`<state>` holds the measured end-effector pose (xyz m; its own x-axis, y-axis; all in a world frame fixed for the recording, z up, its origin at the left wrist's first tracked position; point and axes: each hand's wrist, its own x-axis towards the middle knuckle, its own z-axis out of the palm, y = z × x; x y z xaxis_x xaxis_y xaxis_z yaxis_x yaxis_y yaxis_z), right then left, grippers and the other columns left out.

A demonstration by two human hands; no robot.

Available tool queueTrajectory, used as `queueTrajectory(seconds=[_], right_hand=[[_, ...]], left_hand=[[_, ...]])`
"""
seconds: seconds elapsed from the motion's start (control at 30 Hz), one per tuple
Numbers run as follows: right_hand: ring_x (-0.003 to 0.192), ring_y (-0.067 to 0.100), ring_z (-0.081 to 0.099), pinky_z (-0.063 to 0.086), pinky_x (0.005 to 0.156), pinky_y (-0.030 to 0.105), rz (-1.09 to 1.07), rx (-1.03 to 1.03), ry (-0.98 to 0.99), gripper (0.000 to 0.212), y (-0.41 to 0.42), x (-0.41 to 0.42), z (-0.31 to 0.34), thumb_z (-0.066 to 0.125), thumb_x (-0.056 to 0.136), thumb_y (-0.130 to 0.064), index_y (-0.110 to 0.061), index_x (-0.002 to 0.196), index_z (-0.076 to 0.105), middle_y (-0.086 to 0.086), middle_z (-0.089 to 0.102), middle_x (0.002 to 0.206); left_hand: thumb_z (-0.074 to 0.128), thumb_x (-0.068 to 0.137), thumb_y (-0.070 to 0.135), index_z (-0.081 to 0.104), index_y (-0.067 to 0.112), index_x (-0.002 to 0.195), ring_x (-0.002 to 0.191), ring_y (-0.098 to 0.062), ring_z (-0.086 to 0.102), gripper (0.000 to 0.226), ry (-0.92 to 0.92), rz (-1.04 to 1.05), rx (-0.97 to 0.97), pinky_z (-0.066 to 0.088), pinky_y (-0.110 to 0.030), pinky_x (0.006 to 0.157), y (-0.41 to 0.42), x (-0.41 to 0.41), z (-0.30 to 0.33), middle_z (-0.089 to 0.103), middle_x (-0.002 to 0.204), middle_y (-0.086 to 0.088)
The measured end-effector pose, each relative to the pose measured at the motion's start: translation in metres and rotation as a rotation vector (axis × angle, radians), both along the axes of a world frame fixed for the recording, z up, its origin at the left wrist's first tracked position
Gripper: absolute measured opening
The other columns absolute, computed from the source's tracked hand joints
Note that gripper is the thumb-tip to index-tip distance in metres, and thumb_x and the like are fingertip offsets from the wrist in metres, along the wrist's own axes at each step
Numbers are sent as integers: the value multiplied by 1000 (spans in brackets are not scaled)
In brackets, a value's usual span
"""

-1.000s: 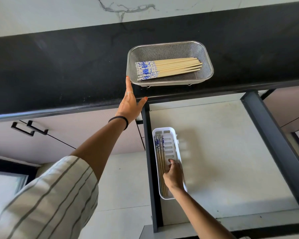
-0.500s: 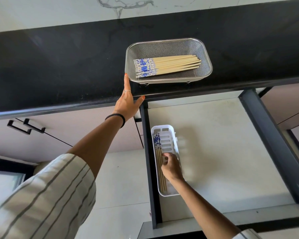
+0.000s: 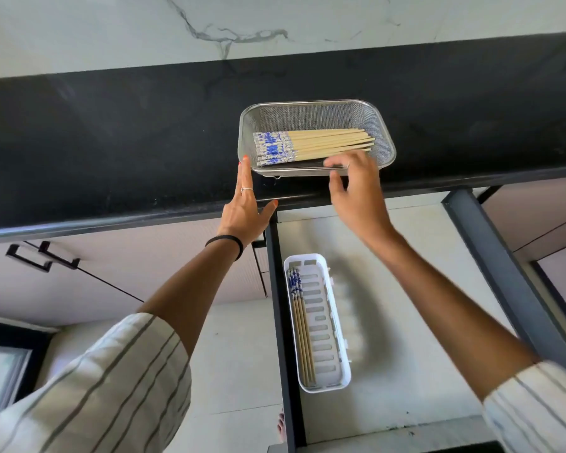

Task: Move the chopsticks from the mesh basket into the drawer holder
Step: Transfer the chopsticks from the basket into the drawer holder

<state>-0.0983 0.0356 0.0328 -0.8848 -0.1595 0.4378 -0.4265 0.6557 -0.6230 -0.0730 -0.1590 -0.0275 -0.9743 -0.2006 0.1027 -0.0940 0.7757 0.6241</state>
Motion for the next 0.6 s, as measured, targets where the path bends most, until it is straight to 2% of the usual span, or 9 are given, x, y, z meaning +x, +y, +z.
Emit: queueTrajectory(seconds=[0.17,0.27,0.37,0.47,0.6], right_hand=[[125,29,46,35,107,36,22,304,-190,35,-6,-75,13,52,89,-8,-7,124,55,12,52,131],[133,27,41,31,111,35,77,488,-377,49,-11,-102,5,55,89,-10,-10,137,45,9,43,144],[135,28,39,33,109,32,96,556,-516,59,-17,-119,-3,57,88,-11,-11,143,38,10,38,149],[130,29,43,37,105,34,76,618,-502,60,-23,-129,-10,60,85,-9,-12,141,41,8,35,146],[126,32,44,41,105,45,69,702,-436,52,-26,-134,-17,60,83,-3,-11,133,48,7,40,139]], left_hand=[[65,87,31,-7,21,151,100,-34,64,97,-23,-12,-17,47,-38,88,-2,5,-2,9,160,1],[66,86,28,-6,19,151,100,-34,64,97,-25,-51,-43,48,-39,88,-3,7,-4,8,161,-1],[66,87,27,-4,16,151,97,-33,65,96,-42,-93,-63,50,-39,89,-6,8,-5,4,161,-3],[66,87,27,-4,15,152,90,-31,67,96,-54,-101,-79,53,-39,87,-7,8,-5,2,161,-4],[66,87,28,-4,16,152,89,-33,67,96,-63,-90,-93,52,-42,89,-7,9,-5,1,161,-4]])
